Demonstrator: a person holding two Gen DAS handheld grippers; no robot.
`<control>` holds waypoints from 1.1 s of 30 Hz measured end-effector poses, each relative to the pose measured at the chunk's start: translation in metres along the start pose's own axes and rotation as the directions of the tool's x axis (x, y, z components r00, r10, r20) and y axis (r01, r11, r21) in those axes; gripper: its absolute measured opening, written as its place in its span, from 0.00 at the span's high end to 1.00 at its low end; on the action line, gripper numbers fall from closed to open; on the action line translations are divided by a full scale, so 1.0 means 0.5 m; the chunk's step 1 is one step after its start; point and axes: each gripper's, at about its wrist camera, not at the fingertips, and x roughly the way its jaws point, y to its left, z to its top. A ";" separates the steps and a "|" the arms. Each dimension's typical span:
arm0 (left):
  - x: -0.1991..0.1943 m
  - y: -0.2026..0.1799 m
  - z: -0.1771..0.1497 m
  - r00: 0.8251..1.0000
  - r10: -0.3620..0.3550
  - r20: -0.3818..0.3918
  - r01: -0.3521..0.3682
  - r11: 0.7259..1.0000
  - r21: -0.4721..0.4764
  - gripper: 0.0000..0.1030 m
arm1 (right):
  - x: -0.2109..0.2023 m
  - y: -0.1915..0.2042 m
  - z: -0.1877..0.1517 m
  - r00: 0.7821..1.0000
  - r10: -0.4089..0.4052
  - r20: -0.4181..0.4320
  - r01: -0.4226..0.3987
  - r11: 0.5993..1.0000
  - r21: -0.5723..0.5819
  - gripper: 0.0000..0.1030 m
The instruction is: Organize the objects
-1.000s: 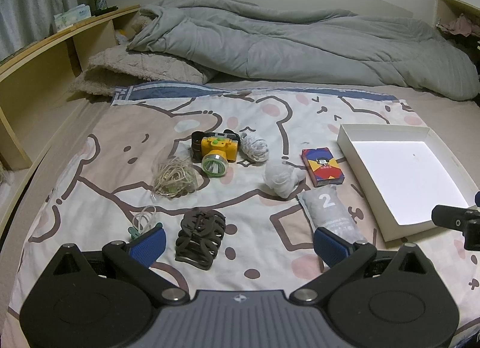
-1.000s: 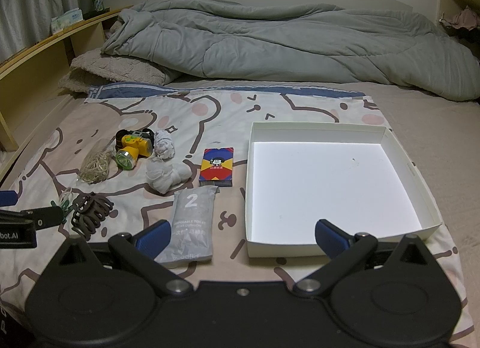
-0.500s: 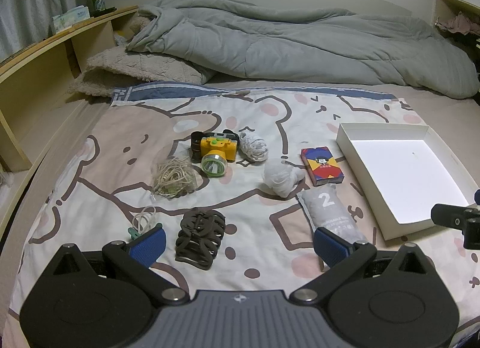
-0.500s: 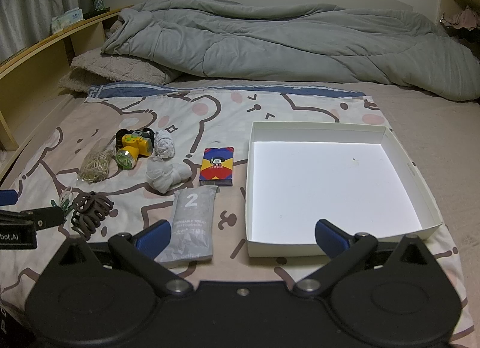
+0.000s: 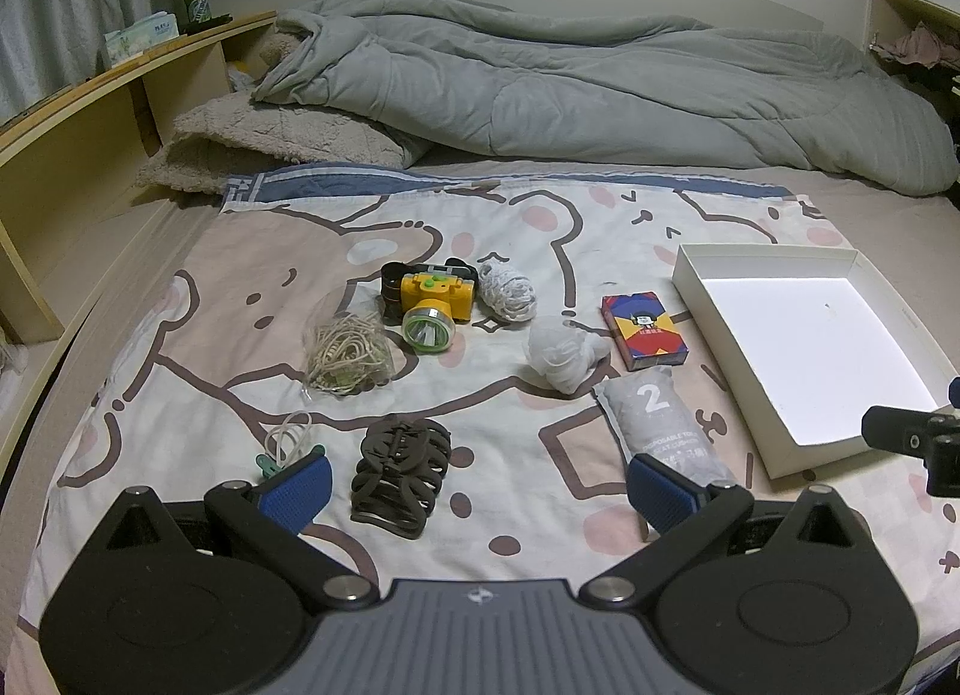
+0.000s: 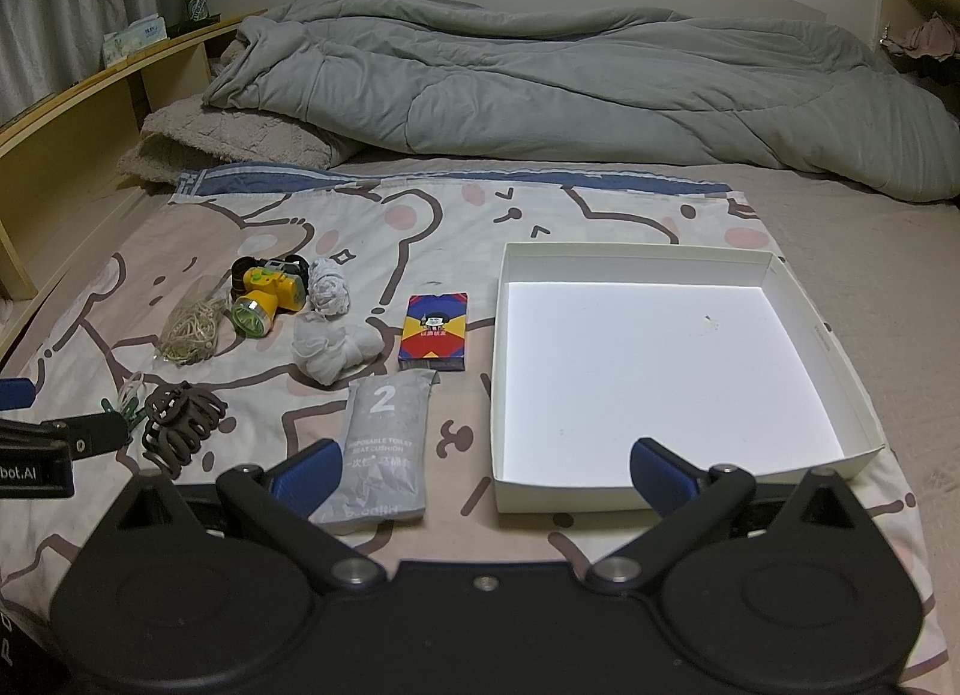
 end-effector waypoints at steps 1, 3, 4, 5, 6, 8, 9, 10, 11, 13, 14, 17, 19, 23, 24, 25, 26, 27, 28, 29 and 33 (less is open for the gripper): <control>0.000 0.000 0.000 1.000 0.001 0.000 -0.001 1.000 -0.001 0.00 | 0.000 0.000 0.001 1.000 0.000 0.000 0.000 1.000 0.000 0.00; 0.000 0.000 0.000 1.000 0.001 0.000 -0.001 1.000 -0.002 0.00 | 0.000 0.000 0.000 1.000 0.000 -0.001 0.000 1.000 0.000 0.00; 0.000 0.000 0.000 1.000 0.001 0.000 -0.001 1.000 -0.002 0.00 | -0.001 0.000 0.001 1.000 0.000 -0.001 0.000 1.000 0.000 0.00; 0.000 0.000 0.000 1.000 0.001 0.000 -0.001 1.000 -0.002 0.00 | -0.001 0.000 0.001 1.000 0.000 -0.001 0.000 1.000 0.000 0.00; 0.000 -0.001 0.001 1.000 0.001 0.000 -0.001 1.000 -0.002 0.00 | -0.001 0.000 0.000 1.000 0.001 -0.001 -0.001 1.000 -0.001 0.00; 0.000 -0.001 0.000 1.000 0.002 0.000 -0.002 1.000 -0.001 0.00 | -0.001 0.000 0.000 1.000 0.000 -0.001 0.000 1.000 0.000 0.00; 0.000 -0.001 0.000 1.000 0.002 0.000 -0.002 1.000 -0.001 0.00 | -0.001 0.000 0.001 1.000 0.000 -0.001 0.000 1.000 0.000 0.00; 0.000 -0.001 0.001 1.000 0.001 0.000 -0.001 1.000 -0.002 0.00 | -0.001 0.000 0.001 1.000 0.000 -0.001 0.000 1.000 0.000 0.00; 0.000 -0.001 0.000 1.000 0.001 0.000 -0.001 1.000 -0.002 0.00 | -0.001 0.000 0.001 1.000 0.000 -0.001 0.000 1.000 0.000 0.00; 0.000 -0.001 0.001 1.000 0.002 0.000 -0.002 1.000 -0.002 0.00 | -0.001 0.000 0.001 1.000 0.000 -0.001 0.000 1.000 0.000 0.00; 0.000 -0.001 0.000 1.000 0.002 0.000 -0.002 1.000 -0.003 0.00 | -0.001 0.000 0.001 1.000 0.000 -0.001 0.000 1.000 0.000 0.00; 0.000 -0.001 0.001 1.000 0.002 0.000 -0.002 1.000 -0.003 0.00 | -0.001 0.000 0.001 1.000 0.001 -0.001 -0.001 1.000 0.000 0.00; 0.000 -0.001 0.001 1.000 0.002 0.000 -0.002 1.000 -0.002 0.00 | -0.001 0.000 0.001 1.000 0.000 -0.001 0.000 1.000 0.000 0.00; -0.001 -0.001 0.000 1.000 0.001 0.000 -0.001 1.000 -0.002 0.00 | 0.000 0.001 0.000 1.000 0.001 -0.002 -0.001 1.000 0.000 0.00; 0.000 -0.001 0.001 1.000 0.003 0.001 -0.003 1.000 -0.002 0.00 | 0.001 0.001 -0.001 1.000 0.001 -0.002 -0.001 1.000 0.000 0.00; 0.000 -0.001 0.001 1.000 0.002 0.002 -0.002 1.000 -0.002 0.00 | 0.001 0.001 -0.001 1.000 0.000 -0.002 0.000 1.000 0.000 0.00; 0.000 -0.002 0.001 1.000 0.002 0.002 -0.002 1.000 -0.001 0.00 | 0.001 0.001 -0.001 1.000 0.001 -0.002 -0.001 1.000 0.000 0.00; 0.000 -0.002 0.001 1.000 0.002 0.001 -0.002 1.000 -0.001 0.00 | 0.001 0.001 -0.002 1.000 0.001 -0.002 -0.001 1.000 0.000 0.00; 0.000 -0.002 0.000 1.000 0.002 0.002 -0.002 1.000 -0.001 0.00 | 0.001 0.001 -0.001 1.000 0.001 -0.002 -0.001 1.000 0.000 0.00; 0.000 -0.002 0.001 1.000 0.001 0.002 -0.001 1.000 -0.001 0.00 | 0.001 0.001 -0.001 1.000 0.001 -0.002 -0.001 1.000 0.000 0.00; -0.002 -0.001 0.002 1.000 -0.003 0.006 0.003 1.000 -0.004 0.00 | 0.002 0.004 -0.002 1.000 0.006 0.001 -0.006 1.000 0.001 0.00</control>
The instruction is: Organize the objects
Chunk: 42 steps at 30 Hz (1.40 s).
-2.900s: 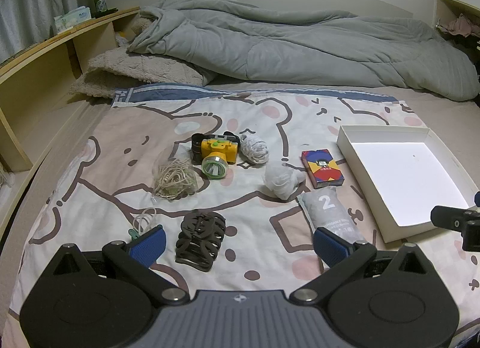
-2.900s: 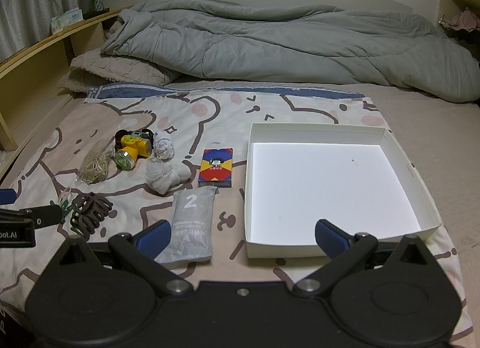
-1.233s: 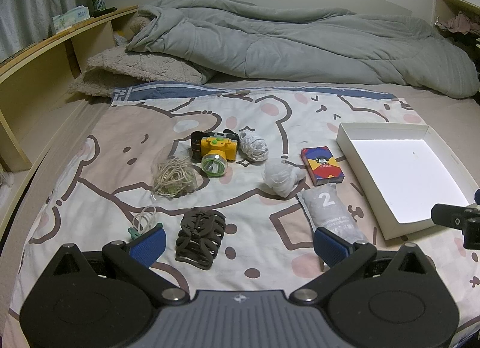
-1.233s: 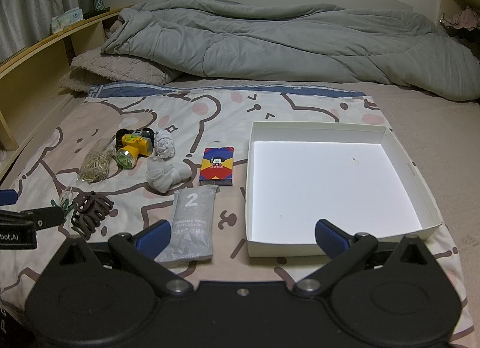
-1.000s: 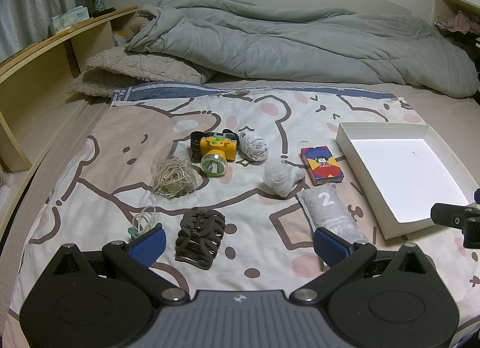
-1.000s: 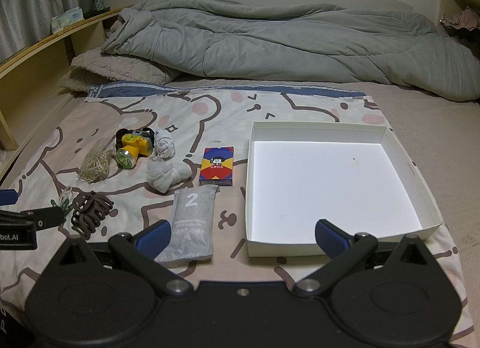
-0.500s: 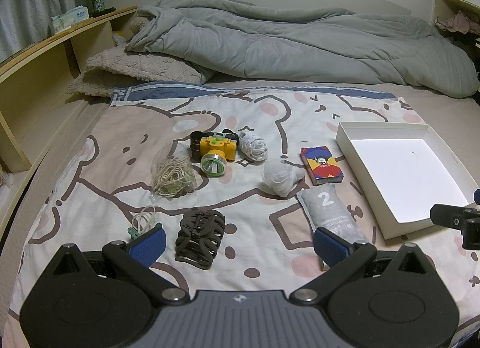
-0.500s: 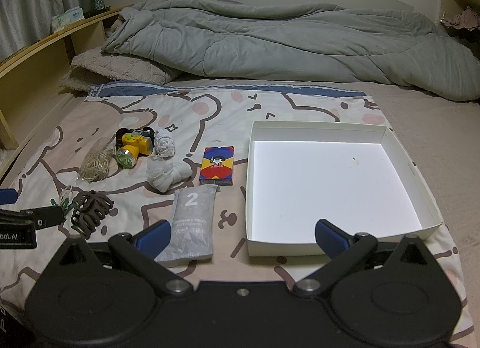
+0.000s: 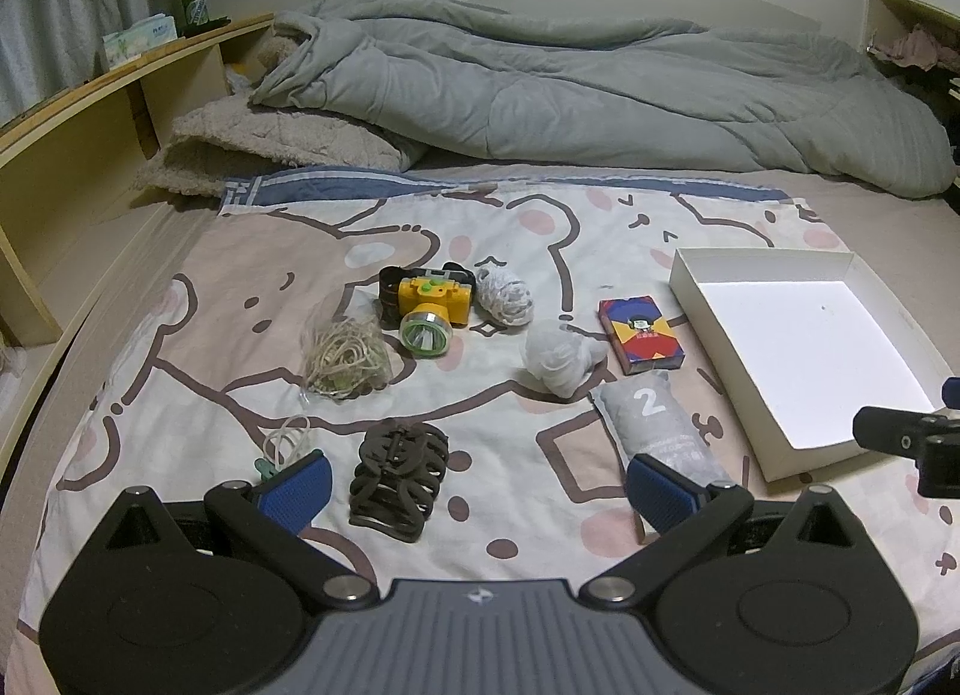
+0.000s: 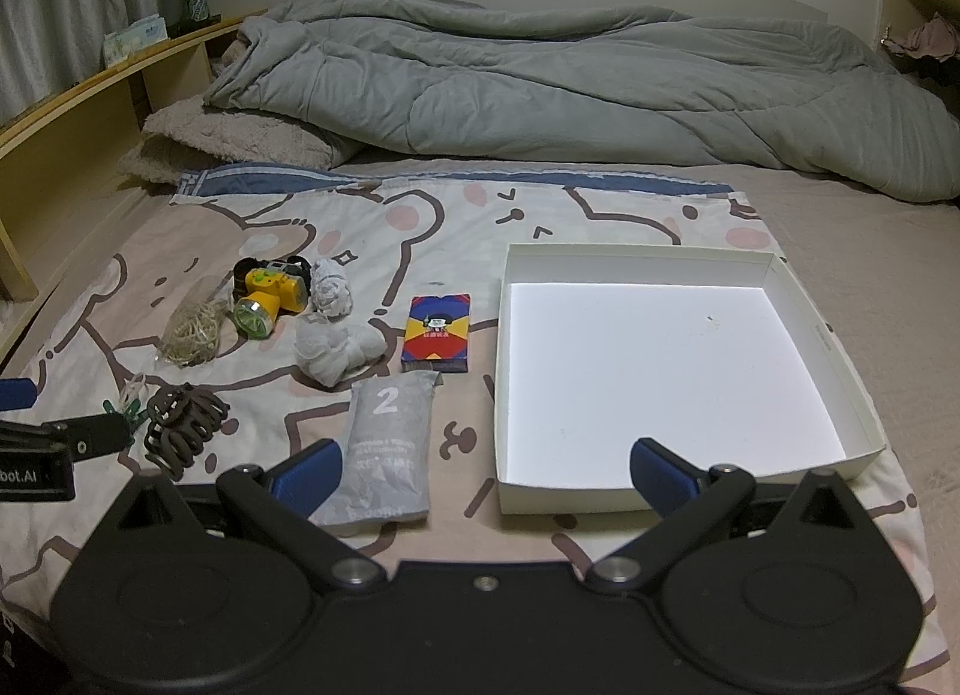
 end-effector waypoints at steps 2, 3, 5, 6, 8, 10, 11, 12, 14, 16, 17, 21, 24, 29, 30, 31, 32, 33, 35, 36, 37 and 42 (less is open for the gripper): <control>-0.004 0.003 0.005 1.000 -0.006 0.007 0.006 1.000 -0.001 0.00 | -0.002 0.006 0.003 1.000 0.003 0.008 -0.003 1.000 0.000 0.00; -0.006 0.005 0.010 1.000 -0.007 0.012 0.007 1.000 -0.003 0.00 | -0.002 0.008 0.007 1.000 0.004 0.013 -0.004 1.000 0.000 0.00; -0.011 0.010 0.017 1.000 -0.006 0.023 0.006 1.000 -0.009 0.00 | -0.003 0.016 0.015 1.000 0.012 0.021 -0.012 1.000 -0.005 0.00; -0.014 0.014 0.021 1.000 -0.004 0.028 0.004 1.000 -0.012 0.00 | -0.002 0.020 0.021 1.000 0.015 0.025 -0.015 1.000 -0.008 0.00; -0.019 0.023 0.029 0.999 0.004 0.040 -0.003 1.000 -0.020 0.00 | -0.006 0.030 0.032 0.999 0.024 0.034 -0.024 1.000 -0.016 0.00; -0.023 0.031 0.039 0.999 0.011 0.052 -0.010 1.000 -0.026 0.00 | -0.005 0.041 0.043 0.998 0.034 0.043 -0.033 0.999 -0.025 0.00; -0.026 0.036 0.043 0.998 0.016 0.060 -0.014 0.999 -0.029 0.00 | -0.005 0.046 0.047 0.998 0.039 0.048 -0.037 0.999 -0.030 0.00; -0.028 0.039 0.046 0.998 0.019 0.066 -0.017 0.999 -0.029 0.00 | -0.005 0.051 0.053 0.998 0.045 0.052 -0.043 0.998 -0.035 0.00; -0.032 0.048 0.055 0.997 0.028 0.077 -0.026 0.999 -0.032 0.00 | -0.004 0.060 0.065 0.997 0.057 0.059 -0.054 0.998 -0.042 0.00; -0.035 0.056 0.066 0.996 0.027 0.082 -0.025 0.999 -0.034 0.00 | -0.002 0.071 0.075 0.996 0.067 0.064 -0.064 0.996 -0.057 0.00; -0.036 0.063 0.073 0.996 0.021 0.082 -0.018 0.999 -0.038 0.00 | 0.000 0.075 0.080 0.995 0.069 0.067 -0.065 0.996 -0.065 0.00; -0.032 0.082 0.096 0.997 0.008 0.076 -0.005 0.999 -0.039 0.00 | 0.012 0.092 0.102 0.994 0.077 0.079 -0.070 0.994 -0.089 0.00; -0.022 0.092 0.116 0.995 0.037 0.092 -0.037 0.999 -0.005 0.00 | 0.027 0.099 0.116 0.993 0.082 0.084 -0.074 0.993 -0.094 0.00; 0.007 0.116 0.144 0.992 0.053 0.112 -0.056 0.998 0.022 0.00 | 0.060 0.106 0.131 0.993 0.087 0.077 -0.080 0.992 -0.093 0.00; 0.015 0.121 0.146 0.992 0.050 0.115 -0.053 0.998 0.029 0.00 | 0.069 0.107 0.133 0.993 0.090 0.072 -0.083 0.992 -0.092 0.00; 0.025 0.124 0.148 0.993 0.043 0.114 -0.047 0.998 0.032 0.00 | 0.079 0.109 0.134 0.993 0.095 0.064 -0.089 0.992 -0.092 0.00; 0.034 0.129 0.148 0.993 0.034 0.109 -0.038 0.999 0.030 0.00 | 0.091 0.110 0.135 0.994 0.098 0.054 -0.093 0.992 -0.091 0.00; 0.046 0.135 0.146 0.995 0.022 0.099 -0.023 1.000 0.016 0.00 | 0.100 0.111 0.136 0.994 0.101 0.046 -0.096 0.991 -0.090 0.00; 0.069 0.146 0.140 0.997 -0.004 0.074 0.005 1.000 -0.012 0.00 | 0.124 0.114 0.136 0.993 0.117 0.027 -0.114 0.990 -0.086 0.00; 0.079 0.149 0.136 0.998 -0.013 0.059 0.014 1.000 -0.014 0.00 | 0.136 0.115 0.136 0.992 0.125 0.019 -0.123 0.989 -0.081 0.00; 0.090 0.151 0.131 0.999 -0.016 0.044 0.016 1.000 -0.003 0.00 | 0.148 0.115 0.135 0.991 0.131 0.010 -0.130 0.988 -0.077 0.00; 0.133 0.161 0.103 1.000 0.015 0.012 -0.015 1.000 0.018 0.01 | 0.210 0.114 0.122 0.990 0.130 -0.047 -0.133 0.989 -0.060 0.00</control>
